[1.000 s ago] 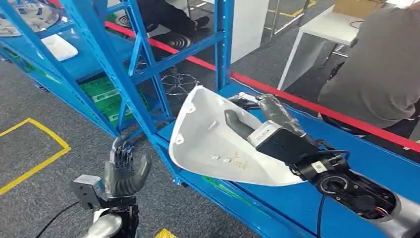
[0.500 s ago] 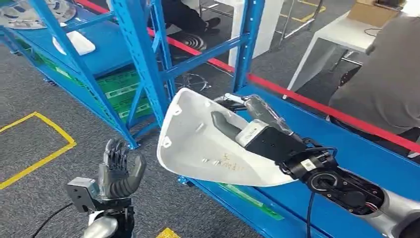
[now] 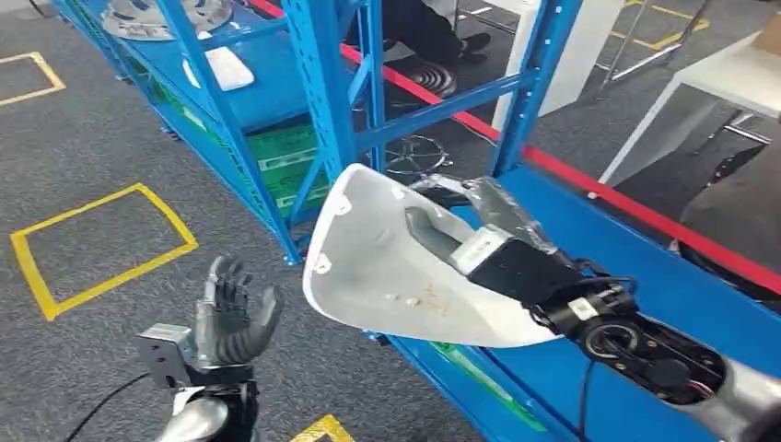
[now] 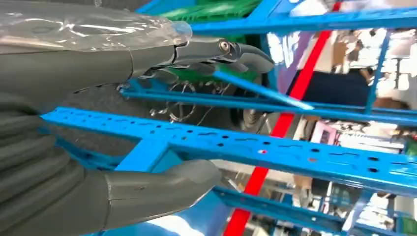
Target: Take the parts from the cabinet and place them on the table.
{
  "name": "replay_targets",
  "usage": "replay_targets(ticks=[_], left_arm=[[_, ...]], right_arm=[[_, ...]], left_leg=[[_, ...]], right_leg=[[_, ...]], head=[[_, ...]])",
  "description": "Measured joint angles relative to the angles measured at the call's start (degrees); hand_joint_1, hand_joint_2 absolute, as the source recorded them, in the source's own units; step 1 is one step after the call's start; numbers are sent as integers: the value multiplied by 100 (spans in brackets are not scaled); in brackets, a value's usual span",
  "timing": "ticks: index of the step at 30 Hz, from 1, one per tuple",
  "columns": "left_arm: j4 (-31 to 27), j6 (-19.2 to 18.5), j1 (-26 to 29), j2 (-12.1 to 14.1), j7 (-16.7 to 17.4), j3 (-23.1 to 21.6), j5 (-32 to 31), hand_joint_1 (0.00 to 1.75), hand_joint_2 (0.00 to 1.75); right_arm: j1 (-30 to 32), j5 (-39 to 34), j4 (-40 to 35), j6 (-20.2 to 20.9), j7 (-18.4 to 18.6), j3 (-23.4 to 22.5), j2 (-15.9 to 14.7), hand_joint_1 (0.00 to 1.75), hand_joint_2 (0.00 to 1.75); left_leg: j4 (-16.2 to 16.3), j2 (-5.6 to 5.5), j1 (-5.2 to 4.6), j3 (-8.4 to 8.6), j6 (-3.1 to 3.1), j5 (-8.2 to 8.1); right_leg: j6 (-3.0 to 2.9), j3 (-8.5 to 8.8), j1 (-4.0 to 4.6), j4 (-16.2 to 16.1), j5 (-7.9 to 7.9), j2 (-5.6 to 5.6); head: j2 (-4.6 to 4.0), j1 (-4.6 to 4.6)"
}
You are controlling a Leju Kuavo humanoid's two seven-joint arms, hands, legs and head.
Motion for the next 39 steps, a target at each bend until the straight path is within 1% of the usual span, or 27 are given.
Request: replay_targets(ticks=[2, 3, 4, 5, 7, 8, 9, 13, 14, 15, 16, 18, 19, 21, 23, 24, 25, 28, 29, 30, 31, 33, 34, 35, 37, 38, 39], left_arm=[[0, 0, 4, 2, 2, 0, 2, 0, 175], [0, 0, 17, 9, 2, 0, 2, 0, 175], [2, 0, 26, 18, 2, 0, 2, 0, 175], [2, -4, 30, 26, 2, 0, 4, 0, 175], [2, -9, 23, 31, 2, 0, 4, 0, 175], [2, -20, 16, 31, 0, 0, 4, 0, 175], [2, -28, -3, 28, 0, 0, 2, 0, 175], [0, -46, -4, 31, -20, 0, 4, 0, 175], [-2, -48, 1, 22, -26, 0, 4, 0, 175], [-2, -48, -18, 24, -39, 0, 4, 0, 175], [-2, -50, -23, 22, -42, 0, 2, 0, 175], [-2, -55, -9, 20, -42, 0, 4, 0, 175], [-2, -55, 1, 22, -42, 0, 4, 0, 175], [-2, -55, 3, 22, -39, 0, 4, 0, 175], [-2, -55, 3, 20, -39, 0, 0, 0, 175], [-2, -52, 2, 20, -37, 0, -2, 0, 175], [-2, -41, -8, 20, -31, 0, -2, 0, 175], [-2, -6, 24, 28, -15, 0, -4, 0, 175], [-2, 2, 26, 35, -15, 0, -4, 0, 175], [-4, 9, 21, 35, -15, 0, -7, 0, 175], [-4, 11, 10, 37, -15, 0, -7, 0, 175], [-4, 24, 24, 37, -13, 0, -7, 0, 175], [-4, 28, 34, 42, -13, -2, -7, 0, 175], [-4, 44, 40, 44, -11, -2, -7, 0, 175], [-4, 63, 41, 57, -4, -2, -7, 0, 175], [-4, 68, 40, 63, 2, -2, -7, 0, 175], [-4, 79, 35, 68, 7, -2, -7, 0, 175]], right_arm=[[1, 0, 22, 9, 4, 13, 4, 175, 175], [1, -2, 39, 7, 2, 18, 4, 175, 175], [1, -13, 53, 7, 0, 26, 9, 175, 175], [1, -26, 65, 7, -9, 39, 20, 175, 175], [0, -57, 79, 0, -17, 63, 37, 175, 175], [-4, -63, 85, -2, -22, 70, 37, 175, 175], [-6, -63, 85, -4, -24, 74, 39, 175, 175], [-26, -83, 114, -15, -28, 94, 42, 175, 175], [-29, -83, 114, -17, -31, 94, 54, 175, 175], [-29, -85, 114, -17, -35, 96, 57, 175, 175], [-37, -85, 116, -20, -33, 96, 57, 175, 175], [-18, -87, 133, -20, -31, 101, 57, 175, 175], [-10, -87, 144, -20, -31, 107, 57, 175, 175], [-9, -87, 162, -20, -29, 107, 57, 175, 175], [-14, -90, 162, -20, -31, 107, 57, 175, 175], [-18, -96, 164, -20, -31, 107, 57, 175, 175], [-19, -98, 162, -20, -33, 107, 57, 175, 175], [-24, -105, 164, -22, -33, 109, 59, 175, 175], [-32, -105, 164, -22, -35, 109, 70, 175, 175], [-34, -105, 164, -24, -33, 114, 83, 175, 175], [-39, -105, 164, -28, -39, 114, 83, 175, 175], [-27, -114, 177, -28, -42, 116, 81, 175, 175], [-24, -120, 179, -28, -52, 129, 81, 175, 175], [-22, -122, 179, -31, -55, 138, 81, 175, 175], [-22, -125, 192, -35, -70, 140, 83, 175, 175], [-22, -125, 195, -35, -76, 140, 83, 175, 175], [-23, -125, 195, -35, -90, 140, 85, 175, 175]], left_leg=[[1010, 185, 42, -521, -55, -439], [1391, 213, 57, -728, -72, -556], [1526, 234, 70, -815, -82, -541], [1383, 252, 80, -756, -88, -410], [363, 366, 94, -233, -76, 83], [-162, 598, 85, 69, -56, 266], [-384, 736, 33, 165, -32, 234], [-403, 457, 9, 138, 120, 266], [-440, 407, 52, 181, 157, 287], [-444, 355, 52, 182, 185, 288], [-444, 308, 51, 184, 209, 292], [-443, 168, 40, 182, 217, 289], [-441, 95, 36, 183, 217, 289], [-426, -60, 39, 189, 216, 288], [-390, -207, 51, 203, 193, 273], [-371, -266, 37, 184, 165, 262], [-322, -327, 25, 142, 136, 268], [-402, -489, 57, 120, 23, 330], [-377, -481, 60, 98, 6, 306], [-187, -123, 21, 25, -18, 165], [219, 74, 22, -176, -50, -64], [1180, 214, 52, -649, -89, -473], [1524, 238, 55, -824, -99, -569], [1584, 250, 54, -859, -98, -535], [912, 280, 54, -509, -77, -151], [373, 367, 48, -213, -52, 80], [-78, 575, 32, 49, -23, 227]], right_leg=[[-38, 2, 27, 0, -12, -148], [-45, -5, 33, 2, -17, -214], [-43, -4, 34, 2, -20, -272], [-40, 0, 34, 2, -25, -327], [-8, 33, 32, 3, -54, -444], [19, 58, 42, 6, -73, -484], [59, 53, 94, 22, -100, -522], [174, 114, 76, 6, -145, -717], [214, 98, 27, 76, -223, -574], [212, 14, 31, 318, -397, -336], [211, -184, 34, 753, -639, -210], [219, -692, 46, 1782, -1044, -106], [212, -832, 45, 2023, -1065, -101], [195, -691, 38, 1613, -698, -89], [169, -217, 17, 541, -131, 32], [161, -73, -12, 215, -112, 315], [161, -52, -19, 118, -124, 333], [86, -43, 36, 132, -106, 189], [34, -5, -30, 68, -72, 107], [13, 14, -9, 45, -61, 45], [-22, 13, 3, 45, -61, -27], [-45, 6, 40, 45, -72, -165], [-52, 2, 47, 45, -77, -236], [-51, 6, 50, 45, -80, -303], [-38, 22, 52, 46, -101, -431], [-23, 41, 53, 46, -117, -483], [0, 62, 61, 46, -134, -533]], head=[[0, -70], [0, -85], [0, -107], [0, -128], [0, -159], [0, -176], [0, -194], [0, -111], [0, -107], [0, -93], [0, -43], [0, 49], [0, 64], [0, 84], [0, 132], [0, 156], [0, 130], [0, 108], [0, 79], [0, 37], [0, -54], [0, -89], [0, -111], [0, -126], [0, -161], [0, -166], [0, -179]])
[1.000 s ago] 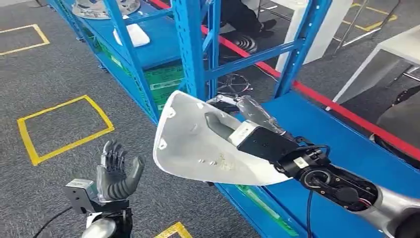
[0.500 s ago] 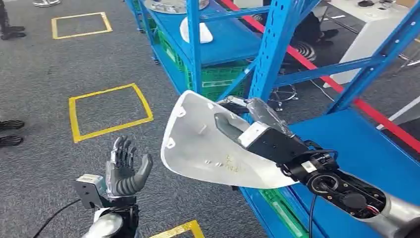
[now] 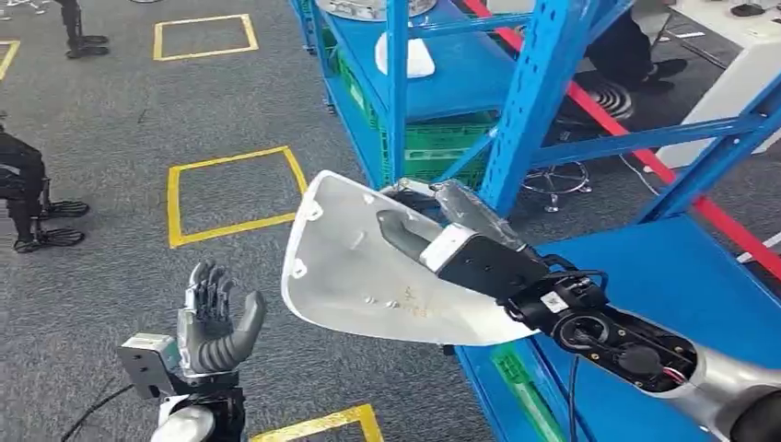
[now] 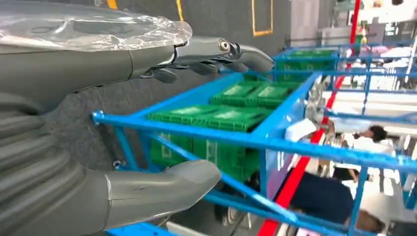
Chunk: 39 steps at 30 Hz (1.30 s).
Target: Take the parts from the cabinet and place them on the table.
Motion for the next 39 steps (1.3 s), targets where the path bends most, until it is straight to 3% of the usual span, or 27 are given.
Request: replay_targets(ticks=[1, 2, 3, 5, 6, 7, 9, 10, 11, 12, 14, 15, 16, 18, 20, 22, 23, 25, 26, 27, 29, 30, 31, 35, 36, 37, 39], left_arm=[[-2, 2, -16, 0, 6, 0, -2, 0, 175], [-2, 11, -22, 2, 15, 0, -2, 0, 175], [-4, 22, -19, 7, 19, 0, -4, 0, 175], [-7, 48, -9, 11, 24, 0, -11, 0, 175], [-15, 54, -1, 11, 22, 0, -17, 0, 175], [-15, 57, -23, 11, 26, 0, -15, 0, 175], [-15, 57, -24, 2, 28, 0, -15, 0, 175], [-15, 57, -13, 2, 33, 0, -15, 0, 175], [-15, 57, -6, 4, 37, 0, -15, 0, 175], [-15, 57, -3, 7, 37, 0, -15, 0, 175], [-15, 57, -6, 0, 39, 0, -15, 0, 175], [-15, 57, -8, -2, 39, 0, -15, 0, 175], [-15, 57, -13, -2, 39, 0, -15, 0, 175], [-15, 57, -11, 4, 46, 0, -17, 0, 175], [-17, 61, 3, 9, 48, 0, -24, 0, 175], [-22, 63, -12, 17, 46, 0, -33, 0, 175], [-24, 63, -26, 20, 46, 0, -35, 0, 175], [-24, 63, -15, 17, 46, 0, -35, 0, 175], [-24, 63, -12, 20, 46, 0, -35, 0, 175], [-24, 68, -11, 22, 48, 0, -37, 0, 175], [-24, 90, -11, 39, 48, 0, -52, 0, 175], [-31, 105, -14, 48, 48, 0, -61, 0, 175], [-46, 107, -22, 57, 48, 0, -70, 0, 175], [-63, 114, -13, 77, 70, 0, -90, 0, 175], [-79, 114, -10, 81, 85, 0, -92, 0, 175], [-101, 116, -15, 87, 87, 0, -99, 0, 175], [-109, 114, -24, 90, 120, 0, -98, 0, 175]], right_arm=[[0, 0, 2, -2, -9, -2, -2, 175, 175], [-3, -2, 11, -2, -11, -2, -2, 175, 175], [4, -20, 17, 0, -15, 0, 0, 175, 175], [2, -35, 22, 0, -35, 0, 15, 175, 175], [4, -39, 24, 2, -37, -2, 20, 175, 175], [3, -39, 24, 0, -48, -9, 20, 175, 175], [37, -39, 37, 0, -46, -9, 20, 175, 175], [64, -39, 44, 0, -46, -7, 20, 175, 175], [87, -39, 55, 0, -46, -7, 20, 175, 175], [100, -39, 61, 0, -46, -7, 20, 175, 175], [99, -39, 61, 0, -48, -11, 20, 175, 175], [100, -39, 61, 0, -48, -13, 20, 175, 175], [105, -39, 61, 2, -46, -13, 20, 175, 175], [121, -39, 61, 15, -48, -22, 20, 175, 175], [116, -39, 61, 17, -50, -26, 26, 175, 175], [118, -39, 59, 28, -55, -28, 46, 175, 175], [117, -39, 61, 28, -55, -35, 46, 175, 175], [124, -39, 63, 28, -55, -37, 46, 175, 175], [126, -42, 66, 35, -57, -37, 46, 175, 175], [126, -42, 77, 35, -63, -37, 46, 175, 175], [127, -59, 92, 33, -85, -37, 52, 175, 175], [126, -59, 101, 31, -101, -37, 61, 175, 175], [127, -59, 109, 24, -118, -42, 61, 175, 175], [127, -68, 133, 17, -153, -46, 77, 175, 175], [129, -68, 138, 17, -157, -50, 94, 175, 175], [134, -68, 140, 15, -162, -50, 96, 175, 175], [143, -57, 144, 9, -179, -66, 94, 175, 175]], left_leg=[[-293, 171, -60, 127, 11, -25], [-235, 65, -49, 99, 84, -25], [-258, 11, -52, 82, 100, -30], [-307, -119, -40, 120, 167, -17], [-330, -175, -16, 141, 191, -4], [-334, -226, -14, 143, 226, -8], [-333, -366, -16, 147, 256, -7], [-328, -447, -21, 147, 260, -10], [-321, -525, -21, 151, 260, -10], [-315, -603, -20, 157, 260, -11], [-286, -770, -15, 173, 243, -25], [-265, -843, -10, 169, 224, -38], [-219, -909, -45, 125, 194, -52], [-226, -1004, 4, 79, 141, -20], [-269, -1144, -6, 69, 61, 14], [18, -611, -41, -50, 27, -201], [434, -461, -21, -263, -3, -426], [1348, -366, 13, -715, -44, -792], [1572, -348, 16, -831, -50, -828], [1525, -331, 17, -817, -47, -740], [686, -266, 18, -391, -20, -292], [121, -122, 3, -75, 12, -72], [-263, 158, -47, 136, 39, -62], [-305, -116, -92, 118, 140, -46], [-364, -179, -38, 174, 185, -17], [-373, -239, -36, 188, 194, -14], [-373, -343, -28, 197, 239, -15]], right_leg=[[39, -16, 72, 47, -43, -28], [58, -19, 69, 19, -35, -56], [85, 1, 89, 26, -45, -121], [146, 25, 66, 26, -96, -232], [165, 8, 23, 142, -191, -19], [170, -151, 22, 482, -394, 186], [188, -674, 27, 1517, -822, 370], [193, -896, 28, 1912, -929, 409], [189, -981, 28, 2009, -873, 423], [181, -929, 27, 1830, -690, 428], [155, -527, 8, 856, -102, 507], [149, -322, -22, 368, 128, 723], [137, -252, -41, 196, 59, 957], [114, -248, -10, 167, 53, 866], [30, -209, -35, 118, 76, 752], [-14, -163, -38, 51, 107, 613], [-57, -162, -22, 49, 105, 529], [-71, -165, 0, 50, 97, 377], [-73, -166, 2, 51, 91, 304], [-73, -164, 2, 51, 87, 235], [-52, -147, 2, 52, 68, 105], [-32, -125, 6, 52, 53, 50], [0, -111, 38, 55, 30, 3], [95, -56, 54, 45, -13, -195], [138, -69, 27, 65, -71, -170], [161, -101, -1, 248, -189, 113], [179, -497, -5, 1120, -636, 374]], head=[[0, -30], [0, 0], [0, 55], [0, 57], [0, 81], [0, 92], [0, 197], [0, 214], [0, 223], [0, 232], [0, 286], [0, 306], [0, 306], [0, 278], [0, 278], [0, 172], [0, 105], [0, 92], [0, 74], [0, 46], [0, 15], [0, 11], [0, 2], [0, 52], [0, 52], [0, 63], [0, 162]])
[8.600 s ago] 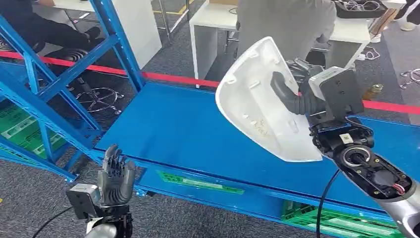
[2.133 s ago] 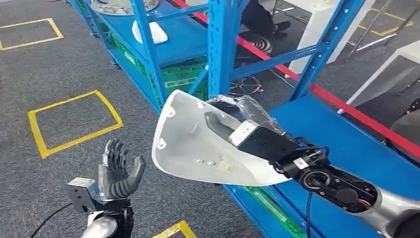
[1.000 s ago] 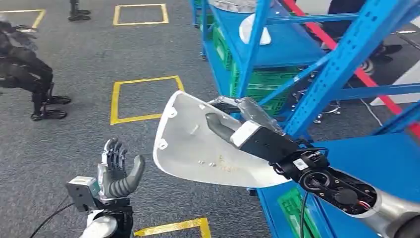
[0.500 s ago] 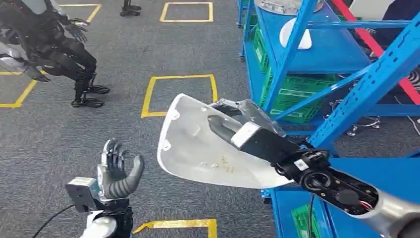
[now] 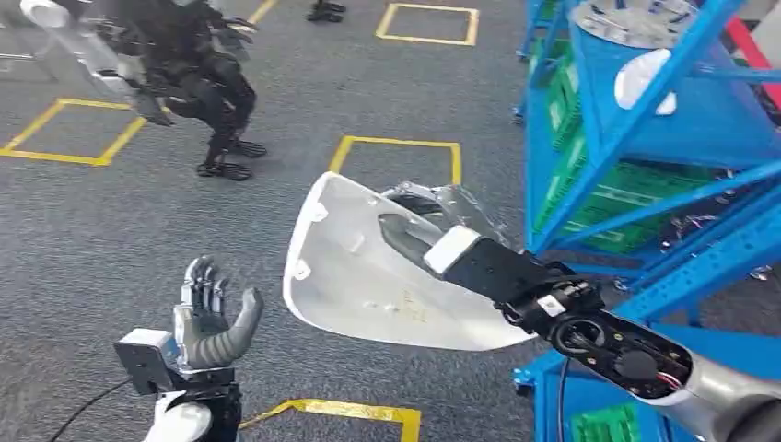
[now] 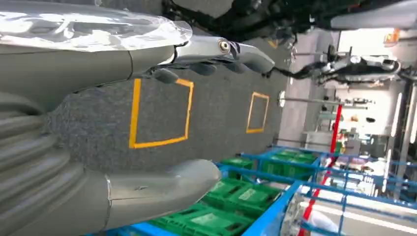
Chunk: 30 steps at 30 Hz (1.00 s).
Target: Take the parts from the cabinet and place them on the table.
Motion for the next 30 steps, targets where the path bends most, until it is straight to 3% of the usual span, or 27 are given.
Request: replay_targets(ticks=[1, 2, 3, 4, 6, 7, 8, 11, 12, 13, 14, 15, 17, 18, 19, 21, 22, 23, 24, 25, 26, 27, 28, 29, 30], left_arm=[[0, 0, 11, 0, 6, 0, -2, 0, 175], [0, -2, 22, 2, 20, 0, -2, 0, 175], [2, -2, 26, 4, 22, 0, -2, 0, 175], [0, -4, 24, 4, 22, 0, -2, 0, 175], [0, -15, 22, 2, 28, 0, -2, 0, 175], [0, -31, 21, -2, 31, 0, -2, 0, 175], [0, -55, 3, -2, 35, 0, 0, 0, 175], [0, -92, 16, -11, 46, 0, 0, 0, 175], [0, -107, 10, -4, 46, 0, 0, 0, 175], [0, -111, 11, -2, 48, 0, -2, 0, 175], [0, -114, -4, -2, 48, 0, 2, 0, 175], [0, -116, -9, 0, 46, -2, 0, 0, 175], [2, -131, 0, 0, 46, -2, 0, 0, 175], [4, -133, 7, 4, 48, -2, 0, 0, 175], [4, -140, 10, 7, 46, -2, 0, 0, 175], [4, -168, 6, 9, 46, -2, 2, 0, 175], [4, -175, 2, 9, 46, -2, 0, 0, 175], [4, -179, -8, 5, 46, -2, 0, 0, 175], [4, -181, -10, 2, 39, -2, 0, 0, 175], [4, -181, -11, 7, 39, -2, 0, 0, 175], [4, -179, -8, 9, 39, -2, 0, 0, 175], [2, -181, -10, 9, 39, -2, 0, 0, 175], [0, -179, 0, 2, 37, -2, 0, 0, 175], [2, -177, -19, 2, 31, -2, 2, 0, 175], [2, -177, -24, 0, 31, -2, 2, 0, 175]], right_arm=[[23, 0, 4, -2, 0, -2, 0, 175, 175], [69, 2, 4, -6, -2, -2, 0, 175, 175], [107, 7, 4, -9, 2, -4, 0, 175, 175], [125, 13, 4, -9, 9, -9, 0, 175, 175], [124, 31, 0, -9, 20, -44, 0, 175, 175], [125, 39, -4, -9, 28, -61, 0, 175, 175], [142, 48, -7, -4, 37, -74, 0, 175, 175], [182, 79, -13, 5, 46, -92, 0, 175, 175], [179, 81, -18, 7, 46, -96, 4, 175, 175], [177, 83, -22, 13, 48, -101, 18, 175, 175], [189, 85, -26, 9, 42, -107, 22, 175, 175], [199, 85, -26, 9, 46, -120, 20, 175, 175], [240, 85, -26, 9, 46, -125, 22, 175, 175], [264, 85, -26, 9, 46, -125, 22, 175, 175], [273, 85, -26, 9, 46, -125, 22, 175, 175], [274, 85, -26, 5, 46, -131, 26, 175, 175], [274, 85, -26, 2, 46, -135, 26, 175, 175], [282, 85, -31, -2, 44, -140, 28, 175, 175], [284, 85, -33, -4, 42, -142, 28, 175, 175], [289, 85, -33, -11, 37, -148, 28, 175, 175], [288, 85, -33, -11, 37, -151, 31, 175, 175], [286, 85, -37, -13, 35, -155, 44, 175, 175], [291, 85, -44, -20, 33, -166, 46, 175, 175], [292, 83, -48, -30, 26, -175, 46, 175, 175], [295, 83, -50, -41, 28, -190, 44, 175, 175]], left_leg=[[4, -70, -1, -1, 3, -2], [7, -152, -4, 0, 3, -2], [11, -233, -3, 9, 3, -3], [21, -313, -2, 13, 1, -4], [49, -463, 5, 29, -19, -20], [66, -518, 14, 18, -40, -35], [114, -580, -10, -33, -66, -36], [57, -736, 55, -71, -167, 20], [62, -798, 25, -89, -198, 19], [182, -525, 11, -129, -209, -92], [526, -258, 0, -294, -231, -307], [1029, -101, 5, -539, -259, -544], [1878, 2, 31, -968, -285, -840], [1993, 19, 38, -1038, -289, -819], [1795, 29, 41, -949, -286, -665], [768, 144, 37, -417, -257, -190], [223, 369, 25, -97, -227, -13], [26, 489, -39, -5, -214, -50], [32, 373, -29, -27, -176, -23], [45, 328, -35, -42, -152, -41], [46, 253, -60, -52, -129, -39], [-8, 184, -22, -28, -82, -11], [-44, 138, 14, 20, -63, 8], [-51, 90, 24, 27, -30, 17], [-51, 31, 23, 26, -17, 19]], right_leg=[[14, -270, 0, 526, -198, 43], [26, -456, -1, 856, -244, 52], [24, -482, -5, 837, -133, 53], [17, -387, -11, 573, 79, 63], [-15, 55, -25, -468, 658, 148], [-32, 213, -42, -891, 763, 361], [-36, 280, -64, -1006, 709, 535], [-99, 269, -4, -990, 728, 392], [-146, 299, -64, -1055, 758, 318], [-179, 338, -59, -1094, 779, 236], [-206, 341, -56, -1106, 784, 178], [-212, 338, -37, -1106, 781, 105], [-223, 335, -21, -1105, 772, -42], [-220, 337, -18, -1105, 768, -121], [-217, 340, -18, -1104, 761, -191], [-197, 359, -19, -1104, 744, -318], [-173, 382, -12, -1104, 729, -373], [-136, 378, 42, -1088, 703, -399], [-117, 394, 37, -1097, 703, -454], [-87, 406, 42, -1102, 689, -493], [-53, 425, 32, -1115, 693, -552], [-12, 458, 33, -1120, 668, -610], [18, 437, -11, -1038, 590, -422], [27, 330, -14, -770, 410, -180], [35, 101, -15, -286, 159, -39]], head=[[0, 33], [0, 39], [0, 48], [0, 70], [0, 114], [0, 125], [0, 105], [0, 105], [0, 85], [0, 61], [0, -33], [0, -66], [0, -100], [0, -122], [0, -129], [0, -148], [0, -153], [0, -168], [0, -120], [0, -98], [0, -103], [0, -111], [0, -96], [2, -76], [0, -13]])
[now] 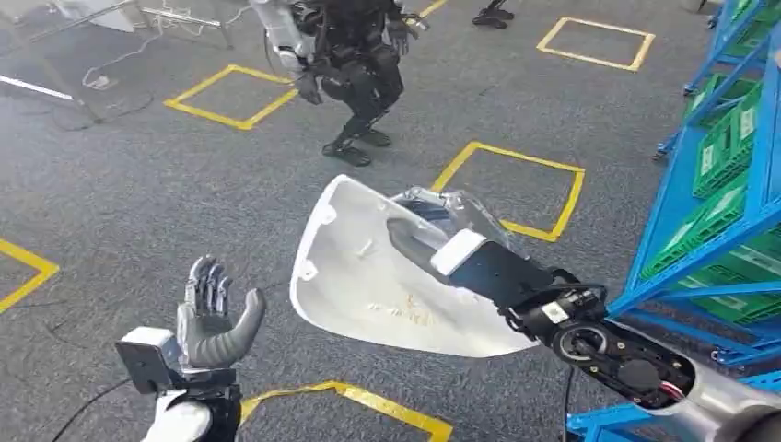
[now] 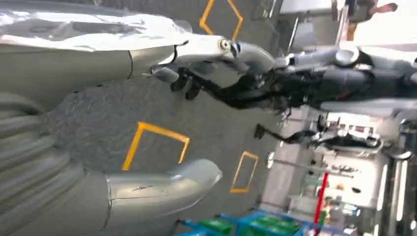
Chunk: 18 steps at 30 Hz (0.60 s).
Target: Take the parts from the cabinet and place them on the table.
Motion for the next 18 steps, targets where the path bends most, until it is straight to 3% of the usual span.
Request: replay_targets(ticks=[1, 2, 3, 4, 5, 6, 7, 8, 10, 12, 13, 14, 15, 16, 17, 18], left_arm=[[0, 0, 6, -7, 0, 0, 0, 0, 175], [0, 2, 16, -9, 2, 0, 2, 0, 175], [0, 4, 20, -9, 4, 0, 2, 0, 175], [2, 9, 19, -9, 7, 0, 4, 0, 175], [2, 13, 17, -9, 7, 2, 4, 0, 175], [2, 15, 17, -11, 9, 0, 4, 0, 175], [2, 26, 17, -15, 9, 0, 4, 0, 175], [2, 48, 16, -17, 11, 0, 4, 0, 175], [0, 76, 7, -15, 11, 0, 22, 0, 175], [0, 96, 22, -13, 15, 0, 26, 0, 175], [-2, 111, 19, -2, 15, 0, 28, 0, 175], [-4, 116, 1, 2, 7, 0, 31, 0, 175], [-4, 118, -15, 9, 9, 0, 39, 0, 175], [-4, 118, -10, 9, 9, 0, 50, 0, 175], [-2, 118, 1, 9, 9, 0, 59, 0, 175], [-2, 118, 5, 11, 9, 0, 63, 0, 175]], right_arm=[[18, 0, 0, -4, 4, -2, 0, 175, 175], [45, 0, 0, -9, 5, -2, 2, 175, 175], [76, 0, 2, -11, 4, -2, 2, 175, 175], [84, 0, 2, -11, 7, -4, 0, 175, 175], [81, 0, 2, -11, 4, -7, 2, 175, 175], [80, 0, 2, -11, -2, -15, 2, 175, 175], [81, -9, 2, -11, -9, -22, 2, 175, 175], [82, -19, 6, -7, -26, -22, 2, 175, 175], [90, -79, 9, 30, -54, -22, 2, 175, 175], [71, -103, 11, 50, -76, -22, 4, 175, 175], [56, -109, 11, 61, -85, -20, 26, 175, 175], [60, -127, 15, 87, -92, -15, 37, 175, 175], [55, -151, 18, 90, -96, -15, 37, 175, 175], [58, -193, 31, 98, -96, -11, 37, 175, 175], [58, -236, 54, 111, -100, 4, 41, 175, 175], [59, -271, 68, 118, -105, 17, 50, 175, 175]], left_leg=[[1, -73, -1, -2, 5, -3], [4, -147, -8, -2, 6, -4], [6, -225, -11, 1, 6, -4], [12, -307, -11, 4, 6, -4], [21, -383, -11, 8, 5, -5], [32, -470, -10, 17, -4, -11], [43, -543, -4, 18, -18, -22], [59, -599, -14, -7, -34, -27], [74, -724, 23, -82, -106, 2], [39, -886, 30, -93, -180, 33], [74, -801, 29, -100, -190, -15], [300, -416, -29, -210, -226, -177], [715, -207, -14, -425, -255, -399], [1202, -90, 3, -668, -281, -602], [1673, -45, 19, -913, -304, -763], [1931, -22, 29, -1057, -322, -805]], right_leg=[[16, -286, 1, 579, -243, 72], [27, -494, 1, 989, -369, 91], [29, -600, 0, 1152, -347, 93], [20, -567, 0, 1022, -192, 97], [0, -422, -1, 663, 52, 108], [-28, -183, -2, 106, 361, 158], [-55, 74, -8, -487, 646, 387], [-92, 178, -36, -693, 605, 695], [-97, 183, -10, -779, 595, 613], [-153, 224, -14, -817, 606, 478], [-192, 273, -67, -883, 634, 363], [-219, 297, -57, -908, 640, 296], [-234, 303, -47, -908, 634, 214], [-243, 304, -31, -907, 627, 133], [-256, 303, -20, -907, 616, 40], [-258, 303, -18, -905, 611, -39]], head=[[0, 55], [0, 77], [0, 92], [0, 103], [2, 123], [0, 155], [0, 177], [0, 167], [0, 149], [0, 169], [0, 154], [0, 79], [0, 0], [0, -24], [0, -39], [0, -57]])
